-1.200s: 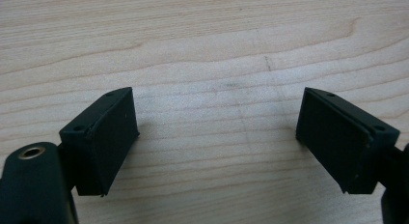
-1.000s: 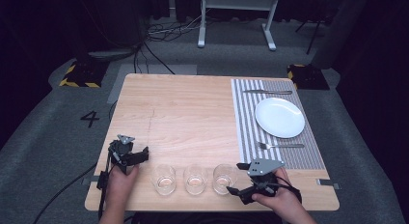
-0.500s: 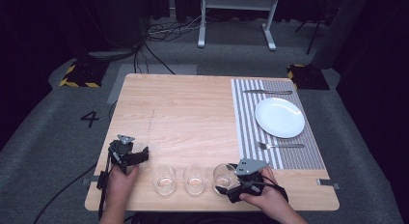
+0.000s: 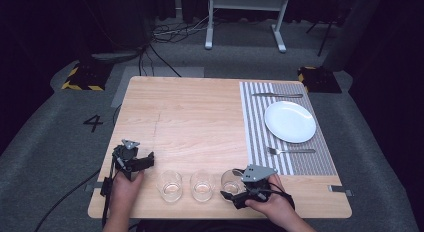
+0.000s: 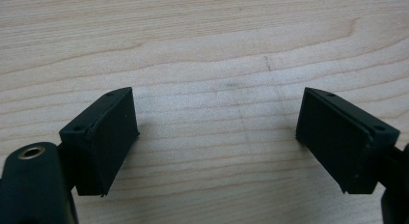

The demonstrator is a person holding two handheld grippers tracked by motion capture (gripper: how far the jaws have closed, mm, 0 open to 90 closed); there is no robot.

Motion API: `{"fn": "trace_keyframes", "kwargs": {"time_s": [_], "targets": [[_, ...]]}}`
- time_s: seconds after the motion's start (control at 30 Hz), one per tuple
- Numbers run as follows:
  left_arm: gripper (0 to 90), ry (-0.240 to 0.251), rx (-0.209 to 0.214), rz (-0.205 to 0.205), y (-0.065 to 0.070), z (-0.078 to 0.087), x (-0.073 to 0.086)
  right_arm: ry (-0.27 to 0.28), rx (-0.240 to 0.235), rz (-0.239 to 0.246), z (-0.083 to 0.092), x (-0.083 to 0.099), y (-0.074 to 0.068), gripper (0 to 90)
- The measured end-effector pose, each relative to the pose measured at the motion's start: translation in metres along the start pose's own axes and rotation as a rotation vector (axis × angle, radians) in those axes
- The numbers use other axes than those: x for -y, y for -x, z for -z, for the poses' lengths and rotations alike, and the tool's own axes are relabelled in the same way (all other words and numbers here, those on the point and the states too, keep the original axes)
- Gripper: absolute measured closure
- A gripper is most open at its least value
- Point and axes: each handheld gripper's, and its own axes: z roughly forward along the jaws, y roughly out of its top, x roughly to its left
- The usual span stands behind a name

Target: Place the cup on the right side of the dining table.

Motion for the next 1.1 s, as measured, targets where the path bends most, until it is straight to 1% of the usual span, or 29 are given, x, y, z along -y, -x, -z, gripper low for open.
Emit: {"fn": "trace_keyframes", "kwargs": {"time_s": [0.13,0.37,0.47,0.53,0.63,0.87,0.97,1.03,1.1], "targets": [[14.8,0.000,0.000,0.000,0.000,0.000,0.000,-0.002,0.006,-0.005,0.001,0.000,0.000,18.0],[14.8,0.000,0.000,0.000,0.000,0.000,0.000,-0.023,0.020,-0.012,0.006,0.000,0.001,18.0],[14.8,0.000,0.000,0.000,0.000,0.000,0.000,-0.018,0.026,-0.019,0.009,-0.002,0.003,18.0],[14.8,0.000,0.000,0.000,0.000,0.000,0.000,-0.008,0.035,-0.028,0.013,-0.006,0.006,18.0],[14.9,0.000,0.000,0.000,0.000,0.000,0.000,0.001,0.052,-0.020,0.018,-0.012,0.008,18.0],[14.9,0.000,0.000,0.000,0.000,0.000,0.000,-0.004,0.072,-0.008,0.027,-0.024,0.017,18.0],[14.9,0.000,-0.001,0.000,0.000,0.000,0.000,0.002,0.082,-0.013,0.031,-0.031,0.022,18.0],[14.8,0.000,-0.001,0.000,0.000,0.000,0.000,0.001,0.078,-0.028,0.033,-0.035,0.027,18.0],[14.8,0.000,-0.001,0.001,0.000,0.000,0.000,-0.001,0.080,-0.030,0.035,-0.039,0.032,18.0]]}}
